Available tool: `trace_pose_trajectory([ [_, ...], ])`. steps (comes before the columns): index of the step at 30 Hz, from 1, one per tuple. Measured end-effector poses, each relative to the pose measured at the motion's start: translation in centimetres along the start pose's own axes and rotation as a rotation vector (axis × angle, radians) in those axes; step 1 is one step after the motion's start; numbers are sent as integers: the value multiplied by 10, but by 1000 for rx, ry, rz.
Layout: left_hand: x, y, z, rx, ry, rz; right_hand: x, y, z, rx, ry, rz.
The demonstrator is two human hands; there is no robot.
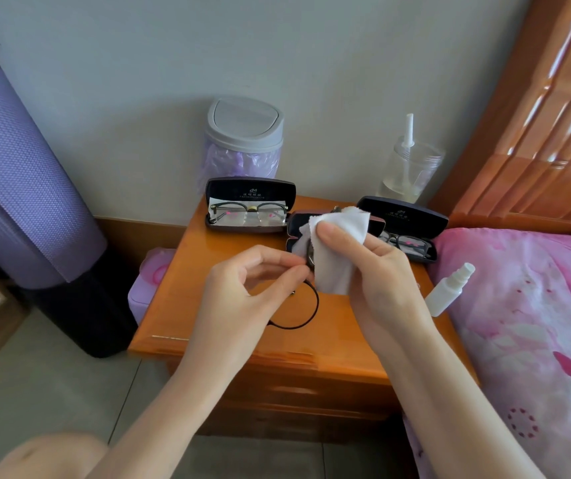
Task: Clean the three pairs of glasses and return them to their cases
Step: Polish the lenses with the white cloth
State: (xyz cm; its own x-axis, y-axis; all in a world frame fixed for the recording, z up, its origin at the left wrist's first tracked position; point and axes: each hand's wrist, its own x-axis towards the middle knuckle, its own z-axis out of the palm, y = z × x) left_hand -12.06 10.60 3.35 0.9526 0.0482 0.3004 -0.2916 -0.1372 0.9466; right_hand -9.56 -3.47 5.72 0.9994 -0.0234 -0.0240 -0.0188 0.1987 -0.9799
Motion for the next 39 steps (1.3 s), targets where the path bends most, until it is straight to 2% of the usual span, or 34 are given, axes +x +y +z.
trace_pose_trajectory([
  [10, -2, 1, 3, -86, -5, -51, -1, 1, 0, 35, 31, -20],
  [21, -5, 4, 5, -250, 72, -102, -14, 7, -2, -297, -71, -148],
  [25, -4, 2, 5, -235, 52, -96, -14, 7, -10, -329, -101, -105],
  [32, -1, 3, 3, -133, 24, -63, -10, 8, -7, -250, -70, -57],
  [39, -2, 3, 5, -119, 14, -72, 0, 5, 2, -56, 52, 20],
])
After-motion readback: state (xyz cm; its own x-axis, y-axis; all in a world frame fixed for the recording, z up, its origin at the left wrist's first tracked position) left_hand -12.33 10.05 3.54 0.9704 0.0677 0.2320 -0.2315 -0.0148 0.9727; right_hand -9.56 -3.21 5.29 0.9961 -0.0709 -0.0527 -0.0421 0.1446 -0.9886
